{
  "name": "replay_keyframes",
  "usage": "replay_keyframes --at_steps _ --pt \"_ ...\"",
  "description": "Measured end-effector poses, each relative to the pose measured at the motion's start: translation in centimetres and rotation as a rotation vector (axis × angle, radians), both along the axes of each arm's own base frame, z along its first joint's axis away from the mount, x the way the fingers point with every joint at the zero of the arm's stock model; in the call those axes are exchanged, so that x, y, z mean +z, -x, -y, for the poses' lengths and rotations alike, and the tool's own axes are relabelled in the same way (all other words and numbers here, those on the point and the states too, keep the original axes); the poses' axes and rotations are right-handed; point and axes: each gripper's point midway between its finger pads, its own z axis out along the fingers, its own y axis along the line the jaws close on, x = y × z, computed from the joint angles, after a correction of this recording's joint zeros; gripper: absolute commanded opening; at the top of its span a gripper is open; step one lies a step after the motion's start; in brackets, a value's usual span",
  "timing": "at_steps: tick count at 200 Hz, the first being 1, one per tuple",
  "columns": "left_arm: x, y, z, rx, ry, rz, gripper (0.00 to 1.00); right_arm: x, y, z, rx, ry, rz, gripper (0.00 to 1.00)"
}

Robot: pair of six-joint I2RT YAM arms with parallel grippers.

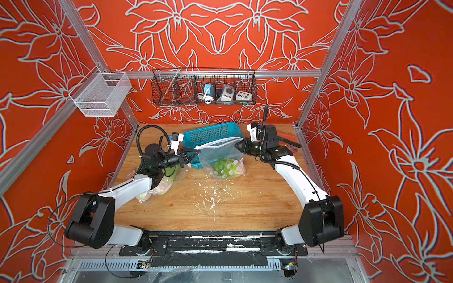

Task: Put the chinese cabbages into a zipper bag and zip it
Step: Adjust the zipper food storage bag at the center of the board, then zip the zipper on the zipper food storage bag.

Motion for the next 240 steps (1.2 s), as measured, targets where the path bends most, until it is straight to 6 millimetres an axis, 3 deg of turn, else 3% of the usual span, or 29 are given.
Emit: replay_keyframes --at_steps 15,25,52,73,93,127,174,207,240 --pt "1.0 0.0 0.2 -0.013 -0.017 0.017 0.0 1.2 1.1 1.2 -0.011 0.064 0.046 0.72" --pt "1.4 0.2 0.4 -0.021 -0.033 0.028 0.0 2.5 1.8 1.8 -0.006 0.123 0.107 0.76" --pt "1.5 1.5 1.4 -0.062 -0.087 0.068 0.0 6.7 4.0 1.4 0.064 0.313 0.325 0.71" --pt "1.5 2.3 2.1 -0.108 -0.115 0.093 0.0 9.8 5.7 -0.7 0.194 0.375 0.453 0.64" --pt "2.2 2.5 2.5 -0.132 -0.144 0.123 0.0 11.1 6.2 -3.1 0.304 0.389 0.499 0.58" --pt "3.1 2.7 2.6 -0.146 -0.17 0.173 0.0 9.8 6.5 -8.2 0.493 0.379 0.485 0.37" --pt "2.8 3.1 2.5 -0.155 -0.182 0.176 0.0 8.3 6.7 -12.1 0.63 0.309 0.437 0.41" --pt "2.8 3.2 2.6 -0.16 -0.182 0.177 0.0 7.8 7.4 -14.1 0.702 0.266 0.427 0.36" --pt "2.7 3.3 2.6 -0.168 -0.181 0.172 0.0 7.2 7.4 -15.0 0.732 0.235 0.406 0.29"
